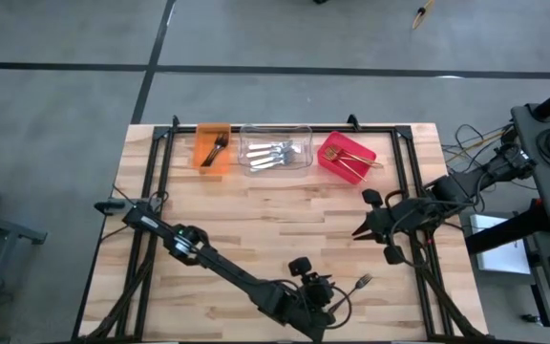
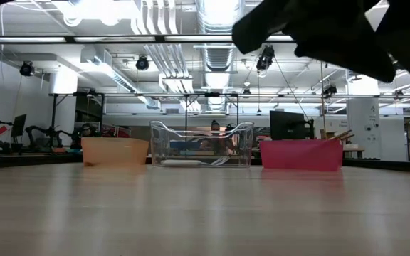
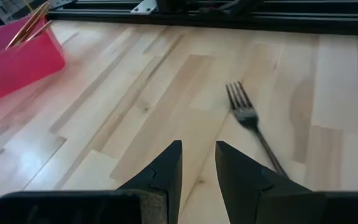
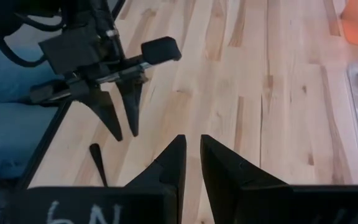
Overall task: Sort silverware by color (type)
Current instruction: Put the black fork into the orange bin
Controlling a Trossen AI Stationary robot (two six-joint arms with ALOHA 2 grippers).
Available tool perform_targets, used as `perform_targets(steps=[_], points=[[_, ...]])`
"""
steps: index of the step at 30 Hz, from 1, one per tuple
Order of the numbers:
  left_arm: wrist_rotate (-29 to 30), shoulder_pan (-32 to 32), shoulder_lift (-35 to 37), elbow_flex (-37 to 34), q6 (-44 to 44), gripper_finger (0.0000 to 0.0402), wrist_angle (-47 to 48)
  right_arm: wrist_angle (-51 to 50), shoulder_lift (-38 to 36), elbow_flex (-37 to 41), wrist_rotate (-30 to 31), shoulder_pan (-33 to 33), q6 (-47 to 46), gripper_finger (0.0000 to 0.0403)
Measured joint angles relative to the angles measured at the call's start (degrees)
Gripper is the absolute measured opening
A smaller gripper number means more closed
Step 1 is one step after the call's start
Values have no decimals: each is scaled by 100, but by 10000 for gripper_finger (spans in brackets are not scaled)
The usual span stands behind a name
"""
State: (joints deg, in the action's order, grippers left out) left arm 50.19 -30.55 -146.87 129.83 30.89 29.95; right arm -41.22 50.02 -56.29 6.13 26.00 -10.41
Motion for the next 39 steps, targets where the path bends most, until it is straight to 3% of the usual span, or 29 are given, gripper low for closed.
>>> perform_targets(steps=[6, 14, 20, 23, 32, 39], points=[[-14, 111, -217, -45, 177, 79, -438, 7, 4, 55, 1, 2, 58, 38], [-99, 198, -601, -45, -383, 79, -1298, 3, -7, 244, -3, 2, 36, 38], [-994, 276, -621, -47, -485, 83, -1875, 10, 9, 312, -2, 0, 38, 38], [-1371, 297, -624, -53, -475, 100, -1970, 17, 9, 312, 0, 0, 48, 38], [-1442, 326, -810, -46, -338, 172, -2044, 83, 35, 316, 0, 0, 28, 38], [-1592, 356, -848, -20, -329, 185, -2156, 111, 37, 316, 0, 0, -2, 38]])
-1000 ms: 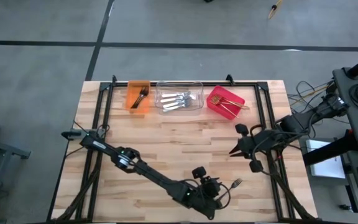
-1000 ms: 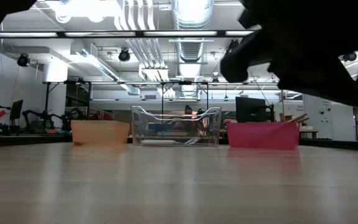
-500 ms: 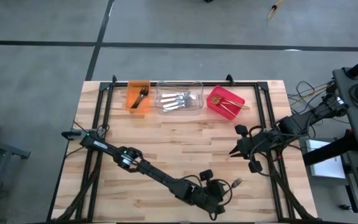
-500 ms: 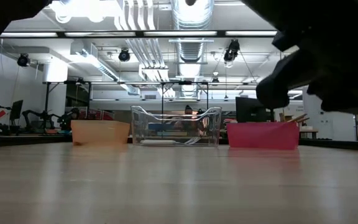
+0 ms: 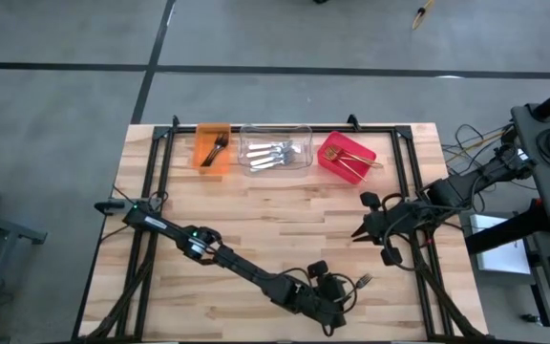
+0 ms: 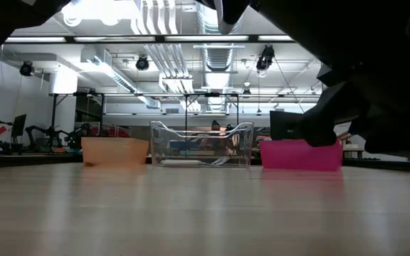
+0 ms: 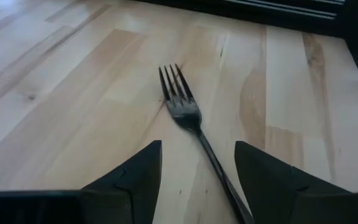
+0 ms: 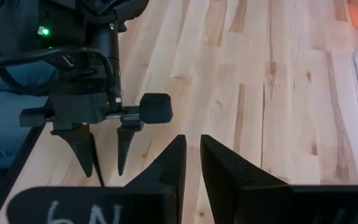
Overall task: Sort silverware by color (type)
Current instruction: Put the black fork into the orange bin
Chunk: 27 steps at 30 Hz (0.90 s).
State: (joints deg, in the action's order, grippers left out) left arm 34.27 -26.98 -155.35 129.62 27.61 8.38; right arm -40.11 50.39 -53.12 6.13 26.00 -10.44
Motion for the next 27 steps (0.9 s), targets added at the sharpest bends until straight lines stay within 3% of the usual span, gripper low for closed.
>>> perform_targets(steps=[8, 14, 27], points=[[-74, 62, 0, 0, -3, 177, -77, 4, 0, 0, 0, 0, 2, 38], [-976, 188, -142, 0, -12, 173, -478, 6, 0, 0, 0, 0, -3, 38], [-784, 267, -192, -2, 343, 173, -370, -1, 0, 0, 0, 0, 0, 38]])
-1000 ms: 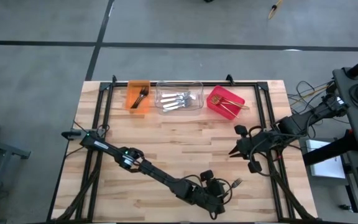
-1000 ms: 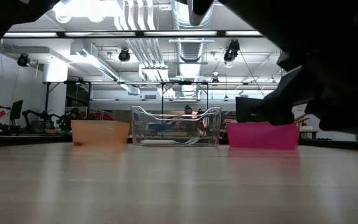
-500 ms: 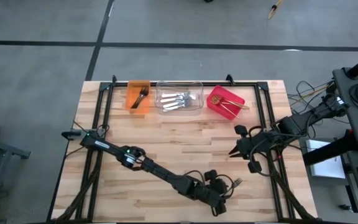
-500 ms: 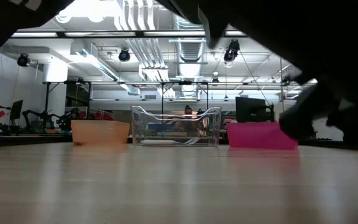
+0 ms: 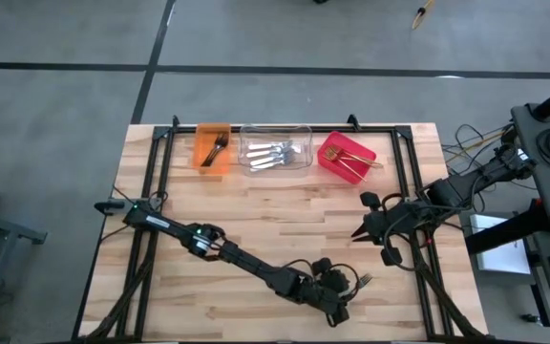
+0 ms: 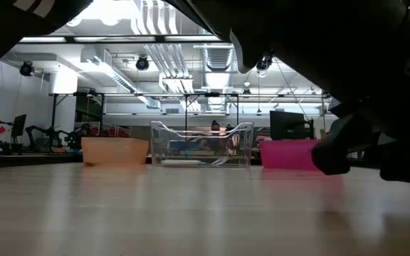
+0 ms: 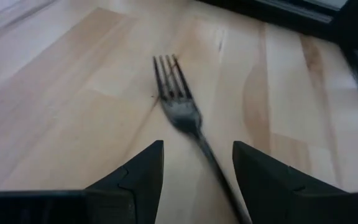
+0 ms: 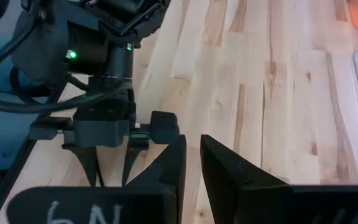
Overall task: Sort silverware by color (type)
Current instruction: Put the black fork into the orange bin
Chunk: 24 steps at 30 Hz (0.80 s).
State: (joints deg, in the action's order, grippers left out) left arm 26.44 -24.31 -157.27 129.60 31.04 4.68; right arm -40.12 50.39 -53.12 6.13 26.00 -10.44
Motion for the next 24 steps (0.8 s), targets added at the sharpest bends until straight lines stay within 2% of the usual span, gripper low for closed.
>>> perform_targets(steps=[10, 17, 24], points=[[-83, 69, 11, 0, -661, 173, 184, -2, 0, 0, 40, 0, -2, 38], [906, 69, 11, 4, -648, 171, 661, -2, 0, 0, 101, 0, -2, 38], [1042, 90, 11, 7, -585, 145, 767, -9, 2, 0, 139, 1, 18, 38]])
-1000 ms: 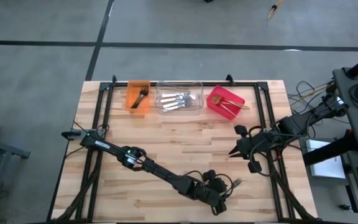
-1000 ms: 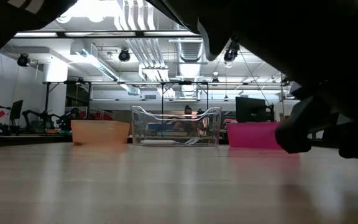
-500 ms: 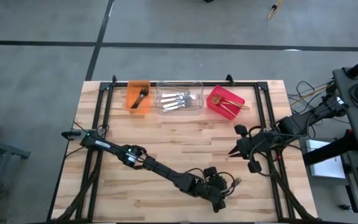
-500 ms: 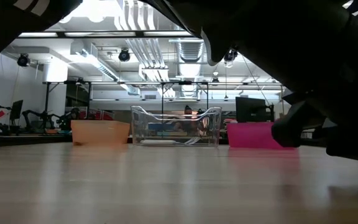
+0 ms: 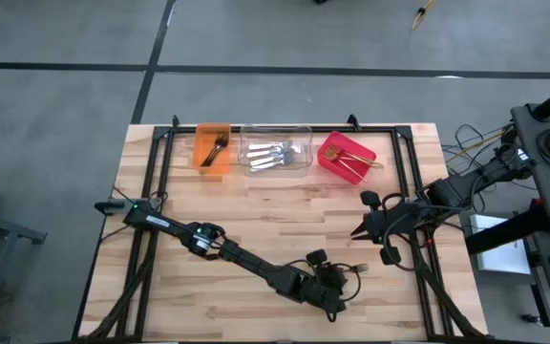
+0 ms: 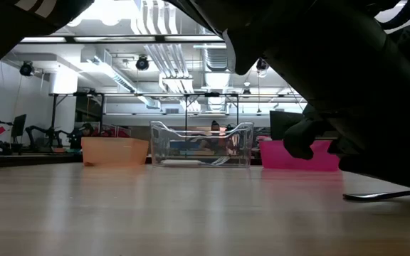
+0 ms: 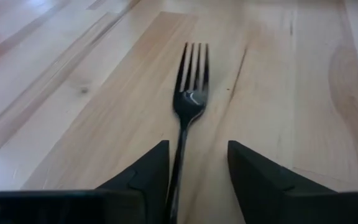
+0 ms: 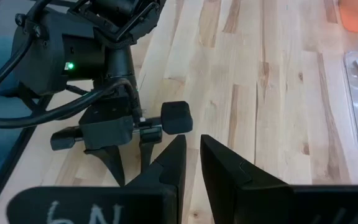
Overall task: Sort silverware by color (type)
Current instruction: Put the black fork into the orange bin
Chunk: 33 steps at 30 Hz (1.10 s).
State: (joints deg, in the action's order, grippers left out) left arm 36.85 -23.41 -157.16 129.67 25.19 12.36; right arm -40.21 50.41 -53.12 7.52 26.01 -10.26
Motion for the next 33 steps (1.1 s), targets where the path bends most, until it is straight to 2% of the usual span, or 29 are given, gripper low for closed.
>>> perform_targets(steps=[4, 13, 21, 33], points=[[-3, 21, 0, 7, 186, 113, 147, -5, 0, 0, 1, 0, 28, 38], [14, 23, 0, 7, 255, 10, 227, -13, 0, 0, 1, -1, 22, 38], [325, -1, 49, 2, 150, 2, 484, -28, 0, 0, 1, -1, 22, 38], [304, -16, 346, -15, 75, 1, 1466, -20, 0, 0, 1, 1, 50, 38]])
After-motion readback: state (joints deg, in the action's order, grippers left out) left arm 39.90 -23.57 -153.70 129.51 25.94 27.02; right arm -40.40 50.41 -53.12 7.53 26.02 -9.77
